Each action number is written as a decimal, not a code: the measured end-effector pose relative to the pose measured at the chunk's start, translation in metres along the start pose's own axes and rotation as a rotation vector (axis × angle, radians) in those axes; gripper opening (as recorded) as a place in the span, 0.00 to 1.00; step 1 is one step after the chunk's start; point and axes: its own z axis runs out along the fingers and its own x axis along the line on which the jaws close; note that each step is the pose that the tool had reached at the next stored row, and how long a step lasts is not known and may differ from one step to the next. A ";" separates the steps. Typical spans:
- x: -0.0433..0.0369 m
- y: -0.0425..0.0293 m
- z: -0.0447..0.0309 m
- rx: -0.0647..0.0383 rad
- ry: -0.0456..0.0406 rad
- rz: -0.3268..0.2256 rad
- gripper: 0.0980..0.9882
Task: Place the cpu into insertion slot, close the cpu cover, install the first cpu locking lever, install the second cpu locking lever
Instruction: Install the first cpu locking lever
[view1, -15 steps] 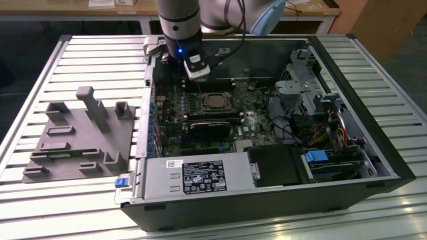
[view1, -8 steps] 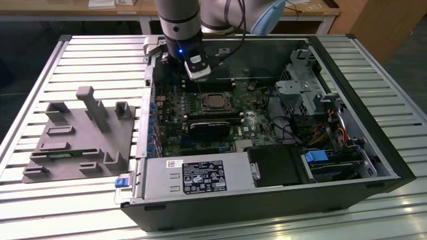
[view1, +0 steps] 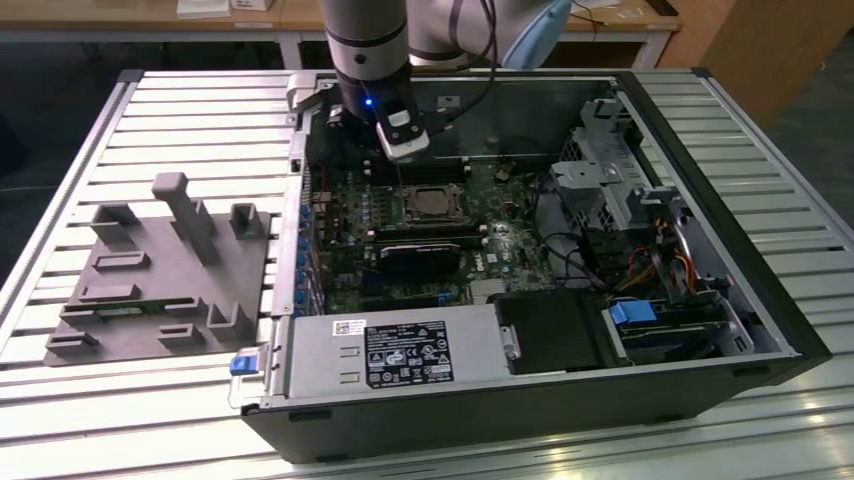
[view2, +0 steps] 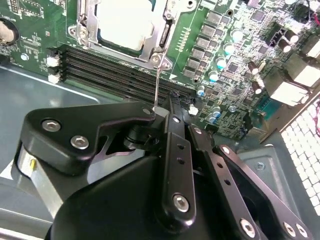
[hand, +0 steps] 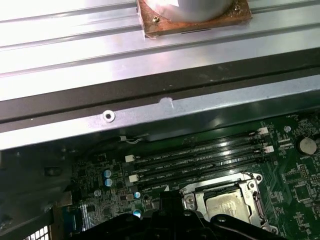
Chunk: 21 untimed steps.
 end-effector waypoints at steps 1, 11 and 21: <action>-0.0004 0.0001 0.0001 -0.001 0.0005 -0.001 0.00; -0.0205 0.0025 0.0019 -0.014 0.0038 -0.001 0.00; -0.0333 0.0046 0.0032 -0.015 0.0040 -0.001 0.00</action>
